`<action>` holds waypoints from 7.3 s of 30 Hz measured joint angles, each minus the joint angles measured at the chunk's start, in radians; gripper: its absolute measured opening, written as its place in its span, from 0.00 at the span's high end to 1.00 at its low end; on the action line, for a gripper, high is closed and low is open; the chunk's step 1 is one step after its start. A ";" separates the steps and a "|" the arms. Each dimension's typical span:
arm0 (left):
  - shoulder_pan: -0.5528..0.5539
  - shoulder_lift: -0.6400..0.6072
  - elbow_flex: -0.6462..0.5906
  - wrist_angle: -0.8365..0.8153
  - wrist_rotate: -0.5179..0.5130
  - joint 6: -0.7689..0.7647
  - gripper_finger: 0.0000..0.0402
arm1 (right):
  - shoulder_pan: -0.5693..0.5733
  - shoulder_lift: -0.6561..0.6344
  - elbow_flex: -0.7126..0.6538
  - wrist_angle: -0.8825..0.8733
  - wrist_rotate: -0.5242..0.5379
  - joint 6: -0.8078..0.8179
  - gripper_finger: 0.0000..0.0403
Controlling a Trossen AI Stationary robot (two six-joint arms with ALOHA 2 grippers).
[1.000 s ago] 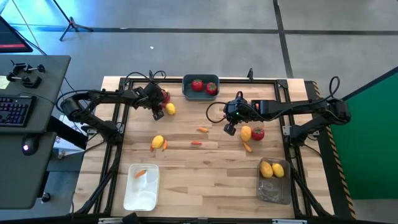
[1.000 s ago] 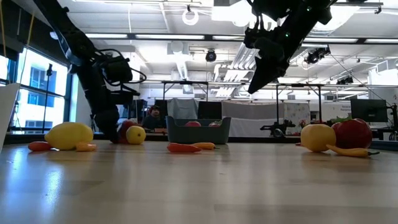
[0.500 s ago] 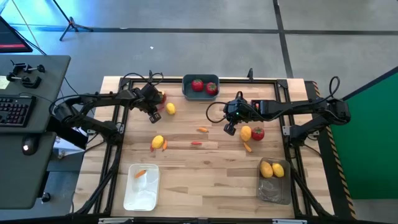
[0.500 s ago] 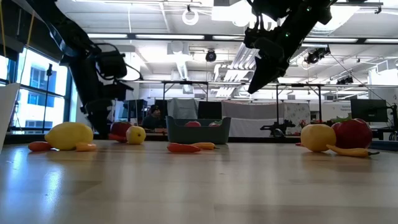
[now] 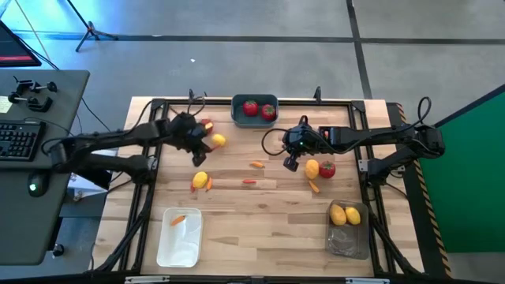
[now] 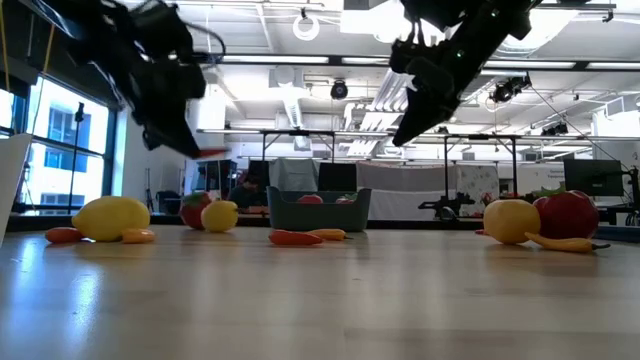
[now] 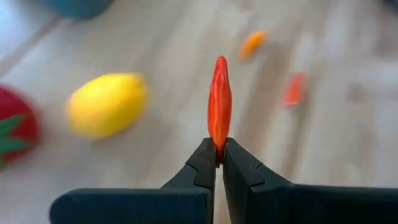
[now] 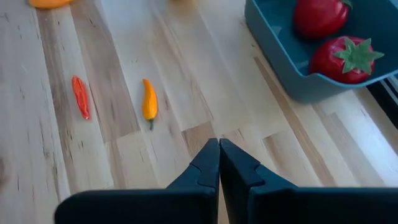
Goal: Sort produce into baskets
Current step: Put the top left red chili pepper into the white bin, then put the bottom left yellow lemon into the black transparent bin
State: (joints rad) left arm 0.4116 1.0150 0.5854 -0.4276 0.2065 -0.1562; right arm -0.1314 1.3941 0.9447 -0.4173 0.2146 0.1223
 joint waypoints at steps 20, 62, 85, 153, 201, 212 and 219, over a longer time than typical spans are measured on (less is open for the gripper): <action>-0.884 -0.126 0.001 -0.080 -0.219 -0.411 1.00 | 0.027 0.000 0.000 0.054 0.000 0.033 1.00; -1.178 0.280 0.243 -0.347 -0.058 -0.795 0.72 | 0.027 0.000 0.000 0.063 0.024 0.008 1.00; -0.382 0.102 0.243 -0.525 0.040 -0.276 0.92 | 0.014 0.000 0.000 0.161 0.018 0.009 1.00; -0.069 0.388 0.203 0.152 0.659 0.142 0.67 | 0.164 0.146 0.002 0.595 -0.165 -0.207 0.33; -0.078 0.671 0.436 0.411 0.785 0.257 0.40 | 0.086 0.140 0.114 0.371 -0.536 -0.206 0.60; -0.073 0.669 0.392 0.567 0.632 0.344 0.37 | 0.200 -0.026 0.116 -0.051 -0.445 0.191 0.61; -0.054 0.669 0.314 0.692 0.624 0.296 0.38 | 0.358 -0.096 0.116 -0.421 -0.415 0.664 0.61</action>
State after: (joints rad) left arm 0.3572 1.6840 0.8990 0.2641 0.8306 0.1399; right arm 0.2261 1.2980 1.0608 -0.8386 -0.2006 0.7861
